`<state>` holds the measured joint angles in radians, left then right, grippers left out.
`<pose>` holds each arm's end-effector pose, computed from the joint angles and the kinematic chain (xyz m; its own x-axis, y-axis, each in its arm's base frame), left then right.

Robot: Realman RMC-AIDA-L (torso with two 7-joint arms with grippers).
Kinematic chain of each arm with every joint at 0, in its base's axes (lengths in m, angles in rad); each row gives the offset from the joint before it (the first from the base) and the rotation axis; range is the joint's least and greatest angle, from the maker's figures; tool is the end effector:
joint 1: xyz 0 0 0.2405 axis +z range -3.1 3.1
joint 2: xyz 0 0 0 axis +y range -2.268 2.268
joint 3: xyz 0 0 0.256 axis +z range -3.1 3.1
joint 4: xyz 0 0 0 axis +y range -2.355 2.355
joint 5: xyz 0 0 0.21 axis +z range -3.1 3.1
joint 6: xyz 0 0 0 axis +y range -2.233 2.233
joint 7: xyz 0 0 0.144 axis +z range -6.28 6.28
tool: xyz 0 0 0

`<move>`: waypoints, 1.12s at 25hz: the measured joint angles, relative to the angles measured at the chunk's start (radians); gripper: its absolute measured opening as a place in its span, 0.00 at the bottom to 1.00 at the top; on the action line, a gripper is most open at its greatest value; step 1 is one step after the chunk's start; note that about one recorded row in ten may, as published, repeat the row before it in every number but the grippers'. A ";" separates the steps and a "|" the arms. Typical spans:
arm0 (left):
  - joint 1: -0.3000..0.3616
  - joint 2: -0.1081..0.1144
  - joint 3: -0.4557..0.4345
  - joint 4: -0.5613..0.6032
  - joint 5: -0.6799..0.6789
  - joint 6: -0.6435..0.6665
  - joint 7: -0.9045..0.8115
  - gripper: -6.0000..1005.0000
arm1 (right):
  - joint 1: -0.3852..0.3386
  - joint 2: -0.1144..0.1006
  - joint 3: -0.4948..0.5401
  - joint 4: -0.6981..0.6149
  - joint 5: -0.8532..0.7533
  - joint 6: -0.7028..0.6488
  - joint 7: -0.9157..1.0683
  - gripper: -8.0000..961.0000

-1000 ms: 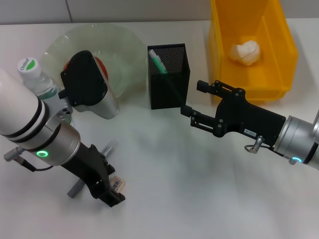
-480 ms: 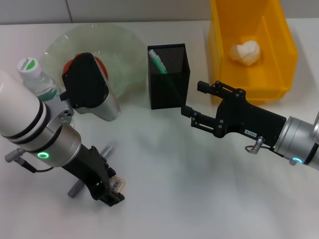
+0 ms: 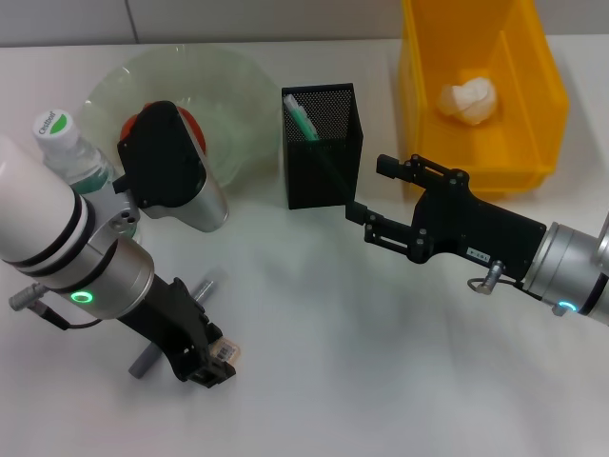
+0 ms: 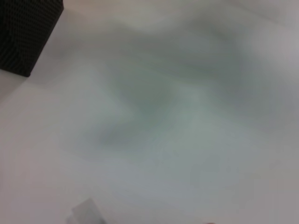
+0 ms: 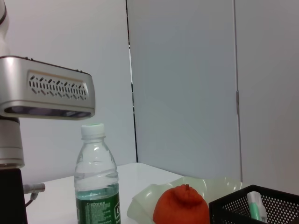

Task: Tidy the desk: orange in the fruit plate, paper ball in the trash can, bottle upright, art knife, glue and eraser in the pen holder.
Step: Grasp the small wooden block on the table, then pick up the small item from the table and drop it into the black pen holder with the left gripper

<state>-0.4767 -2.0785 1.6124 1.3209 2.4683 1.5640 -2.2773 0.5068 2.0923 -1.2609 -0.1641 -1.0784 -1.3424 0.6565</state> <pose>-0.2028 0.2991 -0.0472 0.8349 0.3813 -0.3969 0.3543 -0.9242 -0.1425 0.2631 0.3036 -0.0752 0.7415 -0.0746 -0.6667 -0.4079 -0.8391 -0.3598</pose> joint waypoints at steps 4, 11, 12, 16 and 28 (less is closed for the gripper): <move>0.000 0.000 0.003 0.000 0.000 -0.001 -0.004 0.53 | -0.001 0.000 0.000 0.000 0.000 -0.001 0.000 0.76; 0.001 0.000 0.015 0.000 0.000 -0.004 -0.007 0.48 | -0.003 0.000 0.000 0.000 0.000 -0.004 0.000 0.76; 0.001 0.000 0.015 0.000 0.001 -0.005 -0.007 0.48 | -0.003 0.000 0.000 0.000 0.000 -0.004 0.000 0.76; 0.001 0.000 0.016 0.000 0.002 -0.008 -0.011 0.46 | -0.002 0.000 0.000 0.000 0.000 -0.005 0.000 0.76; 0.002 0.000 0.043 0.002 0.023 -0.020 -0.013 0.42 | -0.004 0.000 0.000 0.000 0.000 -0.008 0.000 0.76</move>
<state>-0.4751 -2.0786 1.6555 1.3234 2.4915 1.5441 -2.2904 0.5024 2.0923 -1.2609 -0.1641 -1.0784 -1.3500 0.6565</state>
